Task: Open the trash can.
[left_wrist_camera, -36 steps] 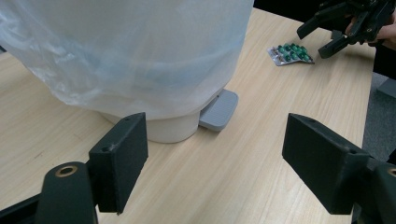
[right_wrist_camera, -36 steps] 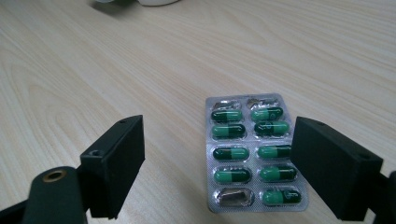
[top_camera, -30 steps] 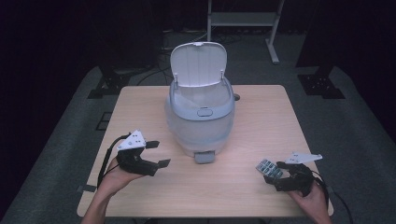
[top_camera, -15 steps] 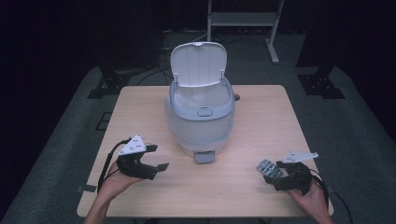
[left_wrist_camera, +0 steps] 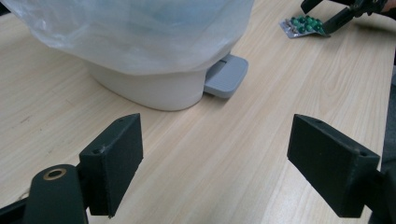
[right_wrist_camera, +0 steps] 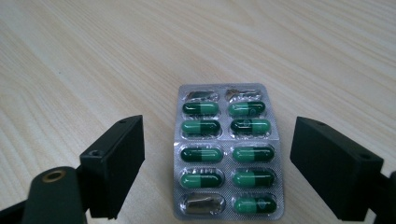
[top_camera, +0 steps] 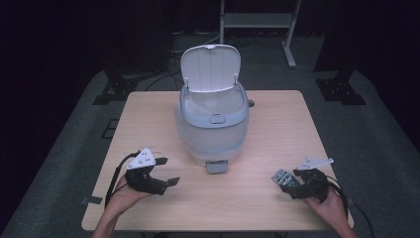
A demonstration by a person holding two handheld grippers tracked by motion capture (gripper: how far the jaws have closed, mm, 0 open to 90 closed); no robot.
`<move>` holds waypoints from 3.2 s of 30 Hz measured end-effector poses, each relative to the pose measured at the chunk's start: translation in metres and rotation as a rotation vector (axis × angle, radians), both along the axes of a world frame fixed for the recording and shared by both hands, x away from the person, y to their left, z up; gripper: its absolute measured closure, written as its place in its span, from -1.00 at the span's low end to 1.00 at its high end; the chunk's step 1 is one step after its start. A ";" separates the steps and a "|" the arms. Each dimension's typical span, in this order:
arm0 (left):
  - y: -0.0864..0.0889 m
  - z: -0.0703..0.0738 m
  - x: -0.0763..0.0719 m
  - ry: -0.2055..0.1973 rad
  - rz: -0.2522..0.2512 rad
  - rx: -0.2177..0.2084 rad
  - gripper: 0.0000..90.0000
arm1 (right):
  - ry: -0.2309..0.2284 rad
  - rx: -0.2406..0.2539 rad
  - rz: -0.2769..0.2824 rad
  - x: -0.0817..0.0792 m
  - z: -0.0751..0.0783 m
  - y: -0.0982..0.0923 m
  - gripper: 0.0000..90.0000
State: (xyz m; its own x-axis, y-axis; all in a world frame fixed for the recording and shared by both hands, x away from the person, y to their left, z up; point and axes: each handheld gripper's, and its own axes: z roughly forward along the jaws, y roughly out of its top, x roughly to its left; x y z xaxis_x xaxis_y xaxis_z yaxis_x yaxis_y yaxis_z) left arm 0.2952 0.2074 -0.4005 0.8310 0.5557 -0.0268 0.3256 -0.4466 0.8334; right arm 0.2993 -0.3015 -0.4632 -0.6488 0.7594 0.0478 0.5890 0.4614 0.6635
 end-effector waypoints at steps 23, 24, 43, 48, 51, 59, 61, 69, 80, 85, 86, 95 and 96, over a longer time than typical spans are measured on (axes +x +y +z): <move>0.007 -0.003 0.000 0.002 0.002 -0.017 -0.61 | 0.015 -0.063 -0.003 0.007 -0.008 0.012 -0.40; 0.007 -0.003 0.000 0.003 0.003 -0.017 -0.61 | 0.014 -0.063 -0.002 0.007 -0.008 0.012 -0.38; 0.008 -0.009 0.001 0.014 0.012 -0.011 -0.66 | 0.003 -0.035 0.000 0.007 0.001 0.015 -0.28; 0.008 -0.010 0.001 0.013 0.015 -0.007 -0.66 | 0.002 -0.018 0.013 0.006 0.009 0.016 -0.28; 0.008 -0.011 0.001 0.010 0.016 -0.009 -0.66 | 0.002 -0.004 0.017 0.006 0.016 0.016 -0.28; 0.007 -0.013 0.001 0.008 0.021 -0.003 -0.66 | 0.007 0.029 0.033 0.006 0.033 0.014 -0.28; 0.006 -0.014 0.001 0.010 0.022 0.000 -0.66 | 0.010 0.042 0.029 0.006 0.037 0.013 -0.28; 0.003 -0.018 0.002 0.016 0.024 0.015 -0.66 | 0.007 0.065 0.034 0.006 0.056 0.010 -0.28; 0.001 -0.021 0.002 0.017 0.023 0.031 -0.68 | -0.017 0.093 0.060 0.008 0.086 0.013 -0.28; 0.002 -0.022 0.003 0.024 0.030 0.030 -0.76 | -0.028 0.108 0.077 0.010 0.103 0.015 -0.28; 0.002 -0.022 0.003 0.026 0.030 0.030 -0.76 | -0.029 0.109 0.079 0.010 0.106 0.016 -0.28; 0.000 -0.024 0.003 0.026 0.027 0.037 -0.78 | -0.053 0.090 0.103 0.016 0.132 0.021 -0.28; 0.000 -0.024 0.003 0.025 0.027 0.039 -0.78 | -0.053 0.093 0.104 0.016 0.134 0.022 -0.28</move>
State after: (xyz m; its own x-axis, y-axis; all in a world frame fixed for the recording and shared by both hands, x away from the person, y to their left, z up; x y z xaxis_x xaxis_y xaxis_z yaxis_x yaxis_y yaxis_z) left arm 0.2977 0.2074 -0.4244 0.8148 0.5792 -0.0255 0.3589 -0.4694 0.8068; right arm 0.3155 -0.2798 -0.3292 -0.7274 0.6818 0.0779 0.5039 0.4536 0.7351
